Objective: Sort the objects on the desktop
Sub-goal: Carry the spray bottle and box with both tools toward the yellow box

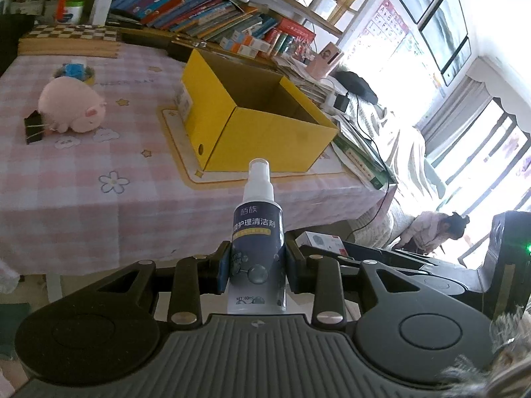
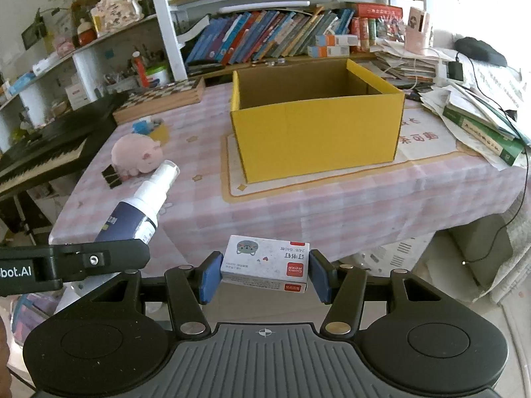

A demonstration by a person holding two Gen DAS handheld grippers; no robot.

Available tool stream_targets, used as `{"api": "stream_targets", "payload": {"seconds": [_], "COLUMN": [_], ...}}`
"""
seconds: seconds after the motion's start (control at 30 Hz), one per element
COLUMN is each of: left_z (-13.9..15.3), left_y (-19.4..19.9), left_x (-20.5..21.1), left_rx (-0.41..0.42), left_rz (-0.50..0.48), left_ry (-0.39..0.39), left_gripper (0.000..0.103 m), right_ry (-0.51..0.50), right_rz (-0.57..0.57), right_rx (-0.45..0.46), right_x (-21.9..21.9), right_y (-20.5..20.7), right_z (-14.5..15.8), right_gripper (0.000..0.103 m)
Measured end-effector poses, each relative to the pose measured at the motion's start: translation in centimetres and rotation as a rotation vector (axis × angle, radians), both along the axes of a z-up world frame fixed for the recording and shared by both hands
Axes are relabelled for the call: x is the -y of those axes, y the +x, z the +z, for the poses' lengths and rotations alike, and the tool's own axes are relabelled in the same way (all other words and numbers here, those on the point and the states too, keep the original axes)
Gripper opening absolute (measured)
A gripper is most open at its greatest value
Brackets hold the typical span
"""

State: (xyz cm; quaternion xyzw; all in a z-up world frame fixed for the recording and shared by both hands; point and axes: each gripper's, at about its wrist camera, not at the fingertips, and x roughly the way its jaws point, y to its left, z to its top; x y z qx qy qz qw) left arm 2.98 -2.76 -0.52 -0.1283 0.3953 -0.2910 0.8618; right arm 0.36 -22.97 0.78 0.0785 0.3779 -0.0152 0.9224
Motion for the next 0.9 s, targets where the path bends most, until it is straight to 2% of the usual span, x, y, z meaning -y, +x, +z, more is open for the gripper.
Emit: {"api": "stream_targets", "payload": {"seconds": [0.9], "left_z": [-0.2], "left_y": [3.6], "left_x": [8.5], "left_rx": [-0.022], "left_rz": [-0.098], "left_ry": [0.028], "left_gripper": [0.03], "right_ry": [0.033], "right_rz": [-0.049], "right_rx": [-0.034], "right_x": [7.3], "right_y": [2.7], "right_z": [-0.7], "right_gripper": [0.056]}}
